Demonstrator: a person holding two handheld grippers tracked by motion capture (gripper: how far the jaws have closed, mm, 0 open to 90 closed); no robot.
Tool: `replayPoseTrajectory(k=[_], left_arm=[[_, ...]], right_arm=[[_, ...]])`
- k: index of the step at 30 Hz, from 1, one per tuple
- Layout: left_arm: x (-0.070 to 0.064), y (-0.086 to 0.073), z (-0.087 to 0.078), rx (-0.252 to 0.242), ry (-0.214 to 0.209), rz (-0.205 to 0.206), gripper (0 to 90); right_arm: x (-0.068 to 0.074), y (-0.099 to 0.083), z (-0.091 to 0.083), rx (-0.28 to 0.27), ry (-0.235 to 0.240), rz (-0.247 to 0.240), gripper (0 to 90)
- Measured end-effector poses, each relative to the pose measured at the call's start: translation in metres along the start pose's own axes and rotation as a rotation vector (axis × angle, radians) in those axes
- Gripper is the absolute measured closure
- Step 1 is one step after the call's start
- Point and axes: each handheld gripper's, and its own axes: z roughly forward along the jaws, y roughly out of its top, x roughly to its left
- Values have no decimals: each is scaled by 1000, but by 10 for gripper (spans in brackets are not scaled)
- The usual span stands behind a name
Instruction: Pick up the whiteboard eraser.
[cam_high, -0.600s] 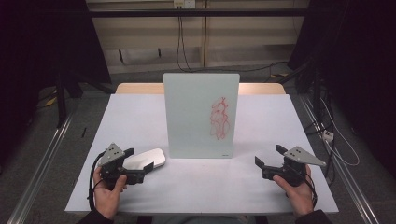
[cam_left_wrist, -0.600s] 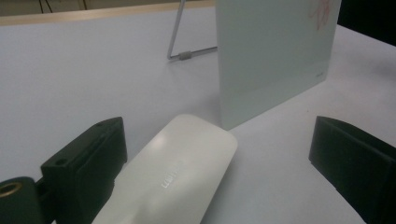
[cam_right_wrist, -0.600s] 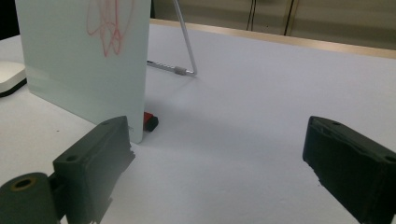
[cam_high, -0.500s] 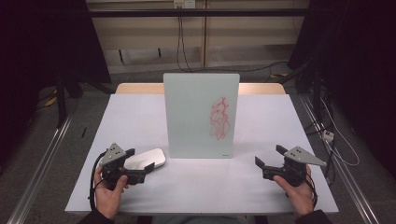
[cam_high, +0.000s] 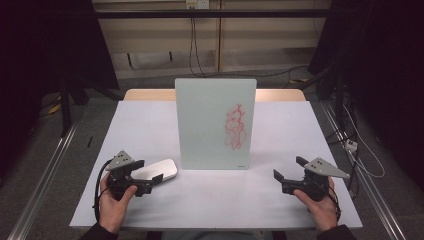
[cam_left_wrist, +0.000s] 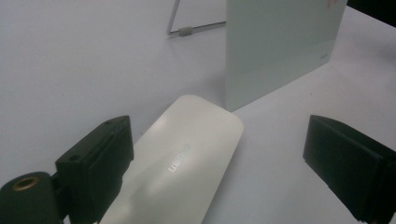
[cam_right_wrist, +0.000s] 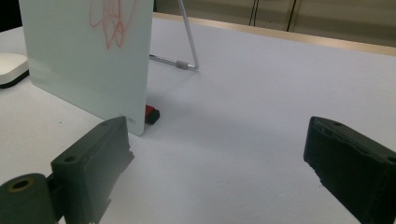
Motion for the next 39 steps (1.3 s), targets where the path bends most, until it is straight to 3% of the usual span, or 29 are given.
replayPoseTrajectory(k=[6,11,16,17,21,22,32,39], left_arm=[[4,10,0,54,-32,35,65],[14,22,4,154,-80,62,72],[19,27,8,177,-71,95,72],[22,29,12,202,-73,119,70],[25,30,18,228,-79,136,67],[25,30,21,258,-73,160,70],[25,26,31,356,-77,219,75],[25,22,36,410,-70,255,145]], right_arm=[[-2,-2,0,2,8,8,74],[1,-2,2,16,19,-4,74],[2,-2,3,21,28,-5,73],[2,-2,3,23,29,-4,73],[2,-2,3,23,31,-6,72],[2,-2,3,24,34,-7,72],[3,-2,4,27,38,-13,72],[3,-2,4,28,38,-15,72]])
